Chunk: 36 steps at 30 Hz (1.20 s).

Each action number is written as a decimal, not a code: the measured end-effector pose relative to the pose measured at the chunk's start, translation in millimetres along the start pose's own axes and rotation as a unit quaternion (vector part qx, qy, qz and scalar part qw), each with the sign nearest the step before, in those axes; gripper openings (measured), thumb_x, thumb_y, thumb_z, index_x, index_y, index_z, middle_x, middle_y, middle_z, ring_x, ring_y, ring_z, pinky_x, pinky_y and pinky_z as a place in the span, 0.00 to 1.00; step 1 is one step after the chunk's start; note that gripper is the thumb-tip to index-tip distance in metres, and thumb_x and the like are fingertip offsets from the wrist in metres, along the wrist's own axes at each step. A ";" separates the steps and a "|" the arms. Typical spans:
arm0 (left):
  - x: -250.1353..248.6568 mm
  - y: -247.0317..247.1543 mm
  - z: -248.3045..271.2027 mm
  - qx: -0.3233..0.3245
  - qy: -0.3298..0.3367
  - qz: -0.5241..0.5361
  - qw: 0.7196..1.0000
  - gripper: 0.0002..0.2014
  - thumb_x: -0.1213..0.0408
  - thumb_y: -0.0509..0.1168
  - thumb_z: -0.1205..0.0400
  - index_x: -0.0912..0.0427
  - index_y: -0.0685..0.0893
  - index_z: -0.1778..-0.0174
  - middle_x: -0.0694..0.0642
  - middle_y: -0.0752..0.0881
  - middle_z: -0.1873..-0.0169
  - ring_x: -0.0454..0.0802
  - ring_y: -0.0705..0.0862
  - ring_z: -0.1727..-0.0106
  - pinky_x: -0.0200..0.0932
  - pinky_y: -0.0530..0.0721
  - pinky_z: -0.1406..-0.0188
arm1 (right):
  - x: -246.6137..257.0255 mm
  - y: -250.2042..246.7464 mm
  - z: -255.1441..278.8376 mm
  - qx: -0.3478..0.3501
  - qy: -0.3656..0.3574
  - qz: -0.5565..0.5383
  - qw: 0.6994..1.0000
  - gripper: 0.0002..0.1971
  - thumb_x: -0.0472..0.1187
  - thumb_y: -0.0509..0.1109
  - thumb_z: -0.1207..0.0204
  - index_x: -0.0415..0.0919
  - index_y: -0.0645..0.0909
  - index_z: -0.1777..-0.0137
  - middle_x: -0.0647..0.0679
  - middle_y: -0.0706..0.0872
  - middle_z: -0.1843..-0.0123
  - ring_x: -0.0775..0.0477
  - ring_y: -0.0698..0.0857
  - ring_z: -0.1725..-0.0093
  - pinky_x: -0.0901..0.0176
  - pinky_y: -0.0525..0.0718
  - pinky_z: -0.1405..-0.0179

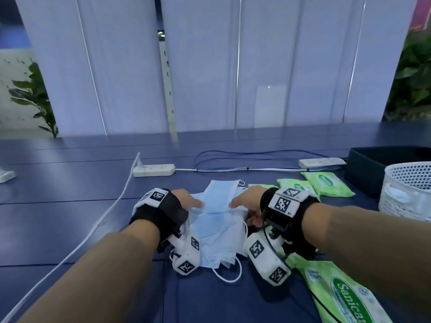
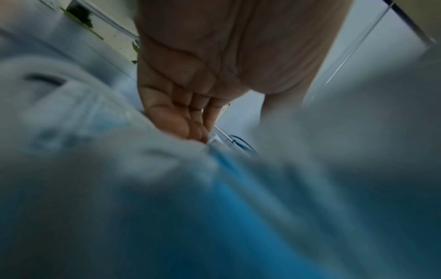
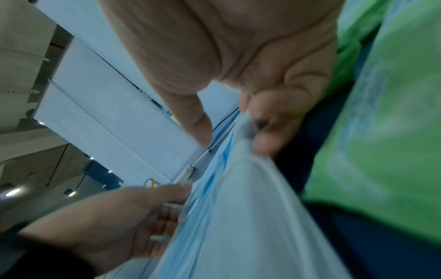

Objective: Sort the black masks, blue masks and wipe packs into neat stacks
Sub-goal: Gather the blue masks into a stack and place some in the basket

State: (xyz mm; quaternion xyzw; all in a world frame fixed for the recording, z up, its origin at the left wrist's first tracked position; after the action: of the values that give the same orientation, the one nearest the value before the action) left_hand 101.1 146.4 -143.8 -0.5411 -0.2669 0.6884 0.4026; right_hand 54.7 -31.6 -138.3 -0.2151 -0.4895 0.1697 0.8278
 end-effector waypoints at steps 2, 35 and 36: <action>-5.2 4.2 3.2 0.017 0.018 -0.006 1.000 0.26 0.55 0.70 0.21 0.75 0.79 0.37 0.73 0.82 0.40 0.62 0.84 0.51 0.39 0.68 0.75 | -4.3 7.8 -1.5 -0.057 -0.066 0.007 0.996 0.42 0.44 0.77 0.31 0.34 0.57 0.23 0.38 0.79 0.40 0.40 0.83 0.45 0.55 0.79 0.59; -159.8 99.5 38.8 0.129 0.181 0.244 0.944 0.10 0.65 0.64 0.17 0.64 0.88 0.49 0.52 0.79 0.67 0.45 0.78 0.71 0.35 0.81 0.69 | -86.0 -168.9 17.1 -0.044 -0.057 0.346 0.935 0.22 0.58 0.65 0.22 0.42 0.67 0.69 0.49 0.74 0.71 0.52 0.72 0.74 0.64 0.69 0.78; -159.9 98.3 37.7 0.123 0.195 0.239 0.943 0.09 0.67 0.63 0.17 0.62 0.89 0.52 0.51 0.78 0.69 0.43 0.77 0.72 0.34 0.80 0.69 | -84.8 -167.3 14.6 -0.049 -0.067 0.366 0.927 0.21 0.56 0.66 0.22 0.43 0.67 0.69 0.50 0.73 0.70 0.53 0.72 0.74 0.64 0.68 0.77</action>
State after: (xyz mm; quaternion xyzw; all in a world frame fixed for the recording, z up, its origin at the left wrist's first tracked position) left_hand 53.3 -38.4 -127.7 -0.6591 0.0405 0.6729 0.3333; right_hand 14.3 -212.7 -107.2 -0.4075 -0.4393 0.4504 0.6619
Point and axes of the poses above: each hand's wrist, its own z-axis away from the middle knuckle, its own y-axis out of the palm, x = y × z, the point moved 1 cm from there along -z, towards the middle knuckle
